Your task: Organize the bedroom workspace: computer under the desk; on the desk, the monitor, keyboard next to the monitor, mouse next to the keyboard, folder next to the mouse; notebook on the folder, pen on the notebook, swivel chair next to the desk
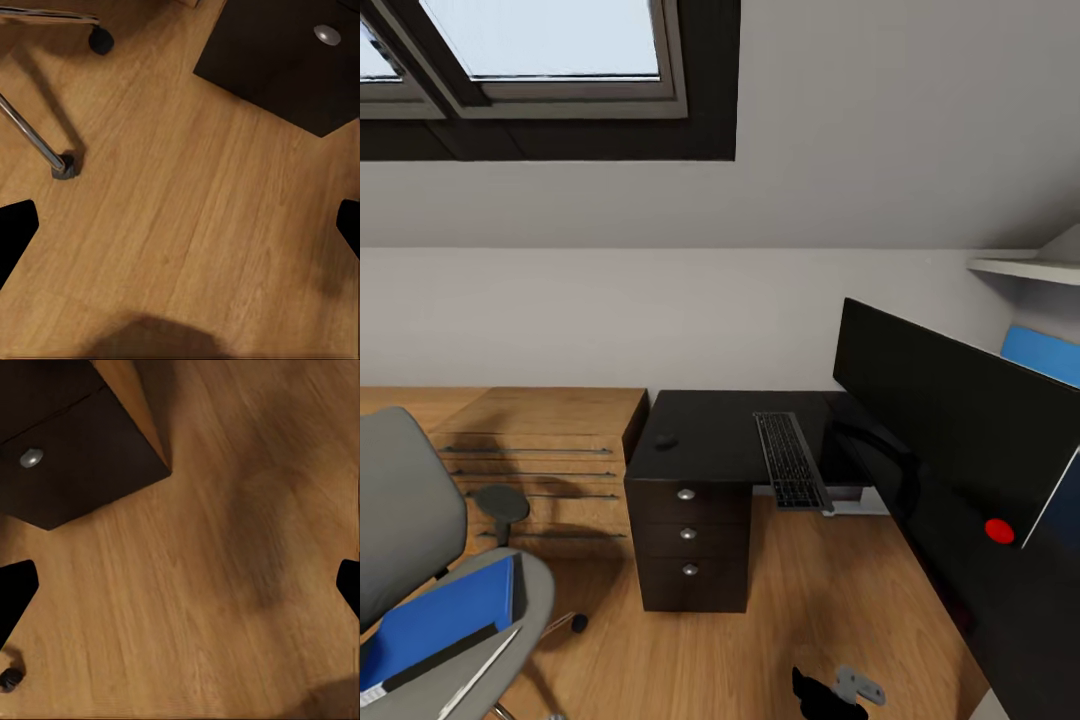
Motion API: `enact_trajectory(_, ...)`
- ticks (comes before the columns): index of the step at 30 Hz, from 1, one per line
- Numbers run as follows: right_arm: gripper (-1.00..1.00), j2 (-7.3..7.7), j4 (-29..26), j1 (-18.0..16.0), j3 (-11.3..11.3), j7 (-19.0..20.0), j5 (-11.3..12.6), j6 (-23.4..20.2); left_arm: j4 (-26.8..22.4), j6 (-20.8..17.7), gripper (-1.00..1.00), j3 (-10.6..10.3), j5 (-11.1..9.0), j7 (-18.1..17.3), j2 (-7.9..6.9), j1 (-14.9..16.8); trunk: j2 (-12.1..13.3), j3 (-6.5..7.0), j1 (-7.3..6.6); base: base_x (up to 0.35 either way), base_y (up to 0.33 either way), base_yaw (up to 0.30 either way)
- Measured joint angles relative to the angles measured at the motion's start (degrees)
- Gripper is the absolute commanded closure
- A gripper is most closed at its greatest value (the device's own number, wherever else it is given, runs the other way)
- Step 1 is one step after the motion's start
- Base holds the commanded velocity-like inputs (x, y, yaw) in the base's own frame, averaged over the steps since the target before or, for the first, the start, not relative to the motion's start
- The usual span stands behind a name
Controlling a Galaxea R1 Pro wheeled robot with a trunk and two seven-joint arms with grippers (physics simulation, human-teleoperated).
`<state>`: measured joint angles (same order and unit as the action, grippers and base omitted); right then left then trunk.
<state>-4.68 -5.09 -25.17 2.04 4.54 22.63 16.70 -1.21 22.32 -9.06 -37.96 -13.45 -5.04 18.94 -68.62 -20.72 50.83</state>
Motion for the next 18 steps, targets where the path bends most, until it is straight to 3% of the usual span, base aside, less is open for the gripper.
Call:
enact_trajectory(5, -1.0, -0.06, 2.7, 0.0, 0.0, 0.0, -5.0, 2.8, 0.0, -0.8, -1.0, 0.0, -0.1, 0.0, 0.03, 0.0, 2.0, 0.9, -1.1, 0.0, 0.0, 0.0)
enact_trajectory(11, -1.0, -0.41, 5.2, 0.0, -0.1, 0.1, -9.0, 3.7, 0.0, -1.1, -1.0, 0.2, -0.4, 0.1, 0.06, 0.0, 4.4, 1.98, -2.42, 0.0, 0.0, 0.0)
enact_trajectory(13, -1.0, -0.56, 5.6, 0.1, -0.1, 0.0, -11.7, 3.9, 0.0, -1.1, -1.0, 0.1, -0.4, 0.1, 0.09, 0.0, 5.2, 2.34, -2.86, 0.0, 0.0, 0.0)
enact_trajectory(18, -1.0, -0.47, 6.0, 0.1, 0.0, -0.2, -14.3, 4.0, 0.0, -1.2, -1.0, -0.1, -0.4, 0.2, 0.12, 0.0, 7.2, 3.24, -3.96, 0.0, 0.0, 0.0)
